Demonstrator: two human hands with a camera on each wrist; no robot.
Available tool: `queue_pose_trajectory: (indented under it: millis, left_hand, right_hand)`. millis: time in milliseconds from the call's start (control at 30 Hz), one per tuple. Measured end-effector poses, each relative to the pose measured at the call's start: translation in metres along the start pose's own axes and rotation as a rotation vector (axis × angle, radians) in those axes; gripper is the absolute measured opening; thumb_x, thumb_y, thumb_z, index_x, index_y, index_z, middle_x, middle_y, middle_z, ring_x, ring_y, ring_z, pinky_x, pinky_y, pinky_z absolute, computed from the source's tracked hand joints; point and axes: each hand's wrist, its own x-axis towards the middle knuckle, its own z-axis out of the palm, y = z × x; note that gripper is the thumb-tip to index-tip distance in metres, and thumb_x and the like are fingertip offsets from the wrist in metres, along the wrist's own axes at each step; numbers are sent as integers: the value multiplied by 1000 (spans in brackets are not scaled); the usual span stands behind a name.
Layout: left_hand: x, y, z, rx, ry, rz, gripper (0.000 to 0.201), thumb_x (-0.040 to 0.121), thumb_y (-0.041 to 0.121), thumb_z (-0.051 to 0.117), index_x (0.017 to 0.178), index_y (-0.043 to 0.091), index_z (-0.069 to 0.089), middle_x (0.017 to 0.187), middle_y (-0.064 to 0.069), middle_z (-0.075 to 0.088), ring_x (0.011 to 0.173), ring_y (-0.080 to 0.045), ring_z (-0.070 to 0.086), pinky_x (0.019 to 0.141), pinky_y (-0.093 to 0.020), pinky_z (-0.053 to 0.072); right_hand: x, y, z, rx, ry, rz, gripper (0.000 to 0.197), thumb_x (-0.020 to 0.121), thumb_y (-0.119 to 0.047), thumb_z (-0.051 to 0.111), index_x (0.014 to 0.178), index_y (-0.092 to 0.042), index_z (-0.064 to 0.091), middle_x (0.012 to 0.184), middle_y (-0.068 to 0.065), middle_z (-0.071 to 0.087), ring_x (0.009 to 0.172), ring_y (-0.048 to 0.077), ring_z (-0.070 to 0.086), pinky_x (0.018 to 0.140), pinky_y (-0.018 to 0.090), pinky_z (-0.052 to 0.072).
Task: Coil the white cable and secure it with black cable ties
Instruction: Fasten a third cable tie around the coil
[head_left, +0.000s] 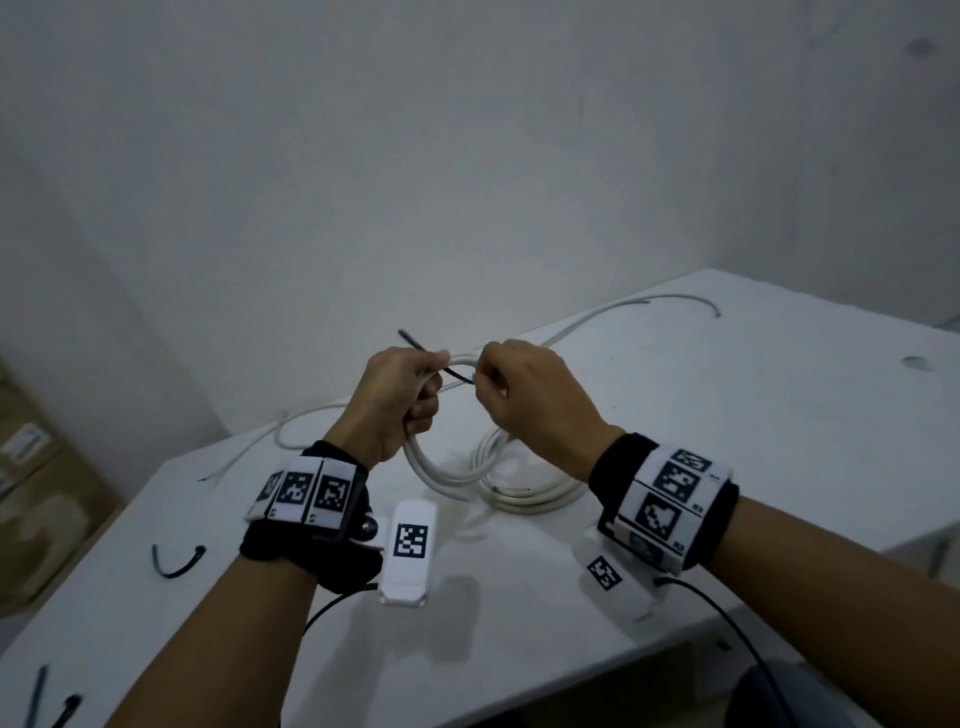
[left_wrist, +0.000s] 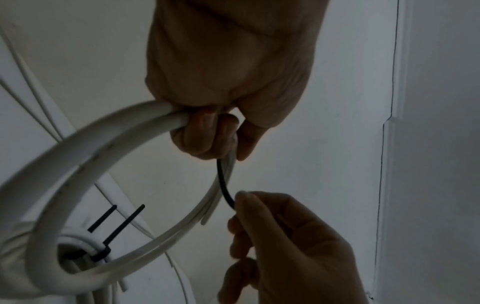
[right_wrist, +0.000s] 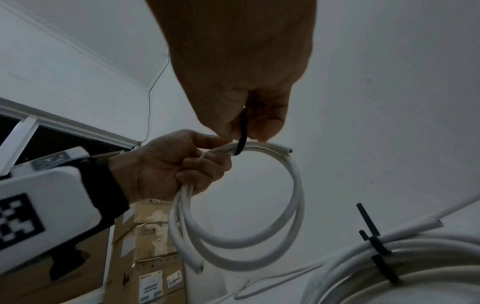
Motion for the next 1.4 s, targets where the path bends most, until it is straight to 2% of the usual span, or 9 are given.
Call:
queue_pose_trajectory:
  millis: [133, 333, 433, 733, 933, 1033, 1200, 1300, 1400]
  left_hand:
    - [1, -1, 10, -22, -20, -29, 21, 91, 11, 51, 71, 12, 45, 49, 2, 39, 33, -9, 24, 36, -16, 17]
    - [-2, -2, 14, 22, -1, 26, 19, 91, 10, 56, 74, 7, 49, 53, -2, 37, 35, -10, 24, 40, -17, 16]
    - [-3, -3, 14, 26, -11, 59, 21, 91, 12, 57, 78, 9, 42, 52, -2, 39, 36, -10, 25, 40, -17, 18]
    - [-2, -5, 14, -42, -48, 90, 20, 91, 14, 58, 95, 11, 39, 50, 0, 42, 34, -10, 27, 36, -16, 22]
    - [-3, -6, 17, -42, -38, 111, 31, 92, 14, 60, 77, 16, 33, 51, -2, 43, 35, -10, 28, 37, -17, 21]
    - [-3, -8, 17, -39, -17, 121, 29, 91, 13, 61, 79, 13, 35, 55, -5, 42, 36, -11, 27, 39, -17, 20]
    - [-2, -8, 19, -32, -7, 115, 14, 94, 14, 58, 102, 9, 48, 60, -4, 41, 39, -10, 29, 38, -18, 23]
    - [-1, -6, 20, -25, 3, 126, 23, 95, 14, 55, 118, 14, 54, 61, -2, 38, 43, -11, 28, 40, -20, 23]
    - [0, -6, 17, 10, -5, 137, 26, 96, 13, 54, 121, 17, 59, 59, 0, 34, 43, -11, 27, 40, -20, 22]
  right_hand:
    - [-3, 9, 5, 68, 218, -68, 9, 86, -8, 58, 78, -3, 61, 68, 7, 55, 56, 21, 48, 54, 27, 38]
    - [-10, 9, 15, 169, 387, -84, 6, 86, -6, 61, 82, -3, 65, 77, 7, 63, 63, 21, 57, 54, 26, 47]
    - [-11, 5, 21, 215, 428, -64, 8, 87, -4, 61, 79, -3, 65, 74, 5, 62, 64, 14, 52, 55, 21, 42]
    - [-13, 8, 47, 435, 482, 155, 15, 86, -9, 60, 72, -3, 60, 68, 9, 64, 65, 29, 63, 60, 44, 51]
    - [-11, 12, 52, 515, 527, 260, 22, 87, -17, 59, 71, -2, 58, 66, 11, 62, 62, 31, 62, 59, 47, 50]
    - [-13, 13, 49, 487, 543, 232, 22, 88, -16, 59, 72, -2, 58, 68, 11, 63, 62, 31, 62, 57, 47, 50]
    - [-13, 4, 39, 416, 617, 151, 13, 86, -10, 63, 76, -1, 63, 72, 9, 66, 64, 24, 64, 56, 38, 53]
    - [-17, -3, 39, 358, 555, 9, 2, 86, -5, 64, 86, -3, 65, 81, 9, 67, 71, 18, 62, 59, 31, 53]
    - [-23, -5, 38, 434, 455, -30, 21, 89, -1, 58, 104, -15, 53, 87, 8, 65, 76, 13, 60, 62, 31, 54]
